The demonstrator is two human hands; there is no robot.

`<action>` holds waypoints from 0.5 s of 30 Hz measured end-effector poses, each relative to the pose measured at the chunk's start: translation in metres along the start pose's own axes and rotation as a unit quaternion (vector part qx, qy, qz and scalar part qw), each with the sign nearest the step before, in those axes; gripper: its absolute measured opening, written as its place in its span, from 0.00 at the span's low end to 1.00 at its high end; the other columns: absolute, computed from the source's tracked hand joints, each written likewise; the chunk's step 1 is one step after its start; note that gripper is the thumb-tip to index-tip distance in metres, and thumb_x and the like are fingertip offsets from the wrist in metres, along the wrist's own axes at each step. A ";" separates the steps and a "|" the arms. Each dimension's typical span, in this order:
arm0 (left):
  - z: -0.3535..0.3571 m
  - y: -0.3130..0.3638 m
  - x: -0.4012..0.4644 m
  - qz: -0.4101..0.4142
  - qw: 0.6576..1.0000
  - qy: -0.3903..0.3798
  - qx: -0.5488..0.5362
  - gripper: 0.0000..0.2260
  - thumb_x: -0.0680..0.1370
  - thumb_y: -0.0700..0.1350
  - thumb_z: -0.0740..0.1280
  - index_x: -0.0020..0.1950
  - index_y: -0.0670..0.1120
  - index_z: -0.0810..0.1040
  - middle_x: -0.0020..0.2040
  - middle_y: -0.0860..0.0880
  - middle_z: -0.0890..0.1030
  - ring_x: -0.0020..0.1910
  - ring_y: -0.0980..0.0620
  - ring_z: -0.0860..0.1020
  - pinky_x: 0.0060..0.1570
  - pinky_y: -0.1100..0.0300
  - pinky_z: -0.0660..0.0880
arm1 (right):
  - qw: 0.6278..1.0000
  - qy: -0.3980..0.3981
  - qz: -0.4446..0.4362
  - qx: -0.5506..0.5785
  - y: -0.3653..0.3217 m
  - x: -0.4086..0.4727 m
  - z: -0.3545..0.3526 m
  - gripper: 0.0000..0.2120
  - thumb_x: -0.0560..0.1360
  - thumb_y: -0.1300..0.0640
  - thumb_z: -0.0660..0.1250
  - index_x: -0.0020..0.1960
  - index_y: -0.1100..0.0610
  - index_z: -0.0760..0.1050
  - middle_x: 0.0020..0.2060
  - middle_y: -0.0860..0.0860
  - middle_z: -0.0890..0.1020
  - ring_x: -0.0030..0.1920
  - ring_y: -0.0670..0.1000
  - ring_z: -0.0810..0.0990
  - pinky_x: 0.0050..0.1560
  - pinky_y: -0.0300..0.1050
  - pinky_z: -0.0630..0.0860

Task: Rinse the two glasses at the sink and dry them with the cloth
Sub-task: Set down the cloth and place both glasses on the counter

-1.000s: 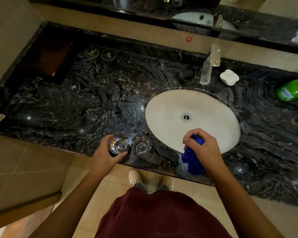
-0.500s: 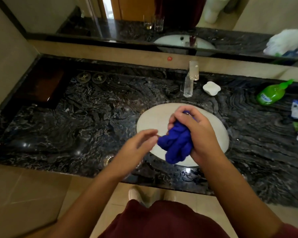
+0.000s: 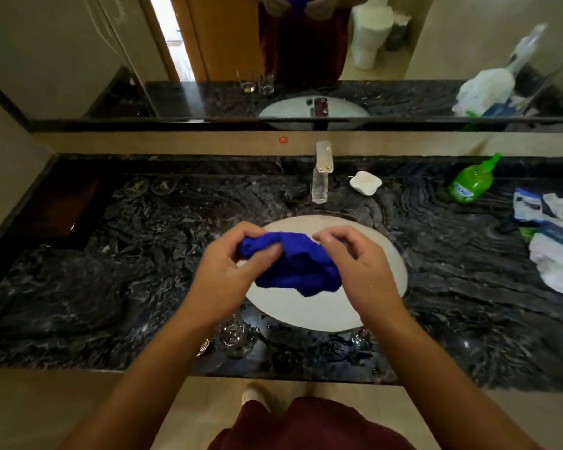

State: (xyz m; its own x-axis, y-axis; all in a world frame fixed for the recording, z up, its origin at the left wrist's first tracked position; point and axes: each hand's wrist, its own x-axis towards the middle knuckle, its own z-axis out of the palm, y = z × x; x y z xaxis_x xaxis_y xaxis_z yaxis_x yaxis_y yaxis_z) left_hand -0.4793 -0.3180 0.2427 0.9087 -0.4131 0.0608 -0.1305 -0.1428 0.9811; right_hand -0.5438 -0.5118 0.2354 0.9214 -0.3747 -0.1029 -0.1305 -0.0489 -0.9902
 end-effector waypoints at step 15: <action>0.066 0.031 0.024 0.055 0.989 -0.029 0.134 0.12 0.74 0.59 0.72 0.48 0.51 0.82 0.43 0.55 0.84 0.41 0.56 0.81 0.41 0.66 0.75 | 0.972 -0.187 -0.089 -0.106 0.008 0.010 -0.069 0.11 0.76 0.49 0.76 0.57 0.47 0.80 0.48 0.44 0.85 0.51 0.47 0.84 0.52 0.51 0.82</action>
State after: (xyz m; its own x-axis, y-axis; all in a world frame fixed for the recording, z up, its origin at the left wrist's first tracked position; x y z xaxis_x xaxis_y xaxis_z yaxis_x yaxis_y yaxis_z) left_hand -0.4873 -0.3917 0.2628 0.8596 -0.4895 0.1466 -0.3357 -0.3246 0.8843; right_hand -0.5611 -0.5795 0.2331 0.9998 0.0189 0.0024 0.0077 -0.2874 -0.9578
